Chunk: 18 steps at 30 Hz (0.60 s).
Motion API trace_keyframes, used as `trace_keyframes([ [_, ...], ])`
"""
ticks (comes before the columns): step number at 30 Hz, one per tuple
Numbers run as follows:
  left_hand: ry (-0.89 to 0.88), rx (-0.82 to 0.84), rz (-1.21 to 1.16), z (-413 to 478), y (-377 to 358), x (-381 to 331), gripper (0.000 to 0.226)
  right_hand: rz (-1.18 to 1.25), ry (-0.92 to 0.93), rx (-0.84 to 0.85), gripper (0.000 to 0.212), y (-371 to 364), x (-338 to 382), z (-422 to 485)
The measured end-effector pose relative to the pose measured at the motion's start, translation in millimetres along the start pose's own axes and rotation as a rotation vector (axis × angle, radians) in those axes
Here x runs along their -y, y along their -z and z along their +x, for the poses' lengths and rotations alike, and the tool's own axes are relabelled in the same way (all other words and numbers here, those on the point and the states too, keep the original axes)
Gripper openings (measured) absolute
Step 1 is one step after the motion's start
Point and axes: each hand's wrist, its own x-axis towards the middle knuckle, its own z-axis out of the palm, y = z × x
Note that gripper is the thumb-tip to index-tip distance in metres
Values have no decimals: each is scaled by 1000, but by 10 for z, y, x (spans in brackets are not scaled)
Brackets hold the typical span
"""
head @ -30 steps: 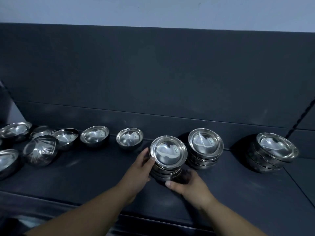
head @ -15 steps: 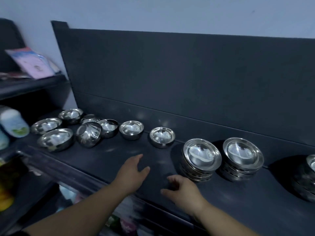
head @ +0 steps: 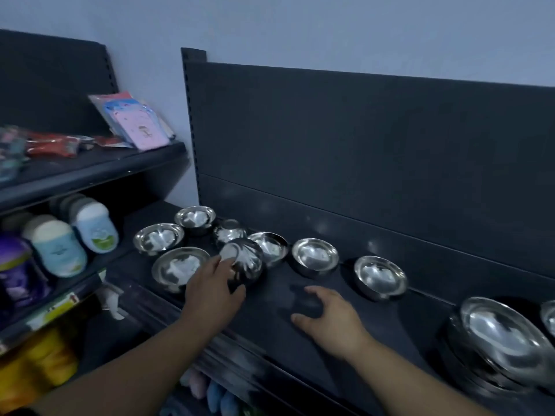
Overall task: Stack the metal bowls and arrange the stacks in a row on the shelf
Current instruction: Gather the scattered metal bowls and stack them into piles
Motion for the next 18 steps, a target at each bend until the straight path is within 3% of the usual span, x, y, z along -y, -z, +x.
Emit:
trace_keyframes([
  [5, 60, -13, -17, 395, 343, 754, 75, 17, -6, -23, 70, -411, 621, 408],
  [9, 153, 97, -121, 575, 496, 1205, 80, 52, -42, -97, 74, -652, 1012, 710],
  [14, 229, 226, -259, 621, 546, 1443, 76, 115, -186, -175, 88, -773, 1207, 1012],
  [18, 284, 283, -302, 677, 568, 1478, 61, 213, -319, -194, 89, -876, 1216, 1133],
])
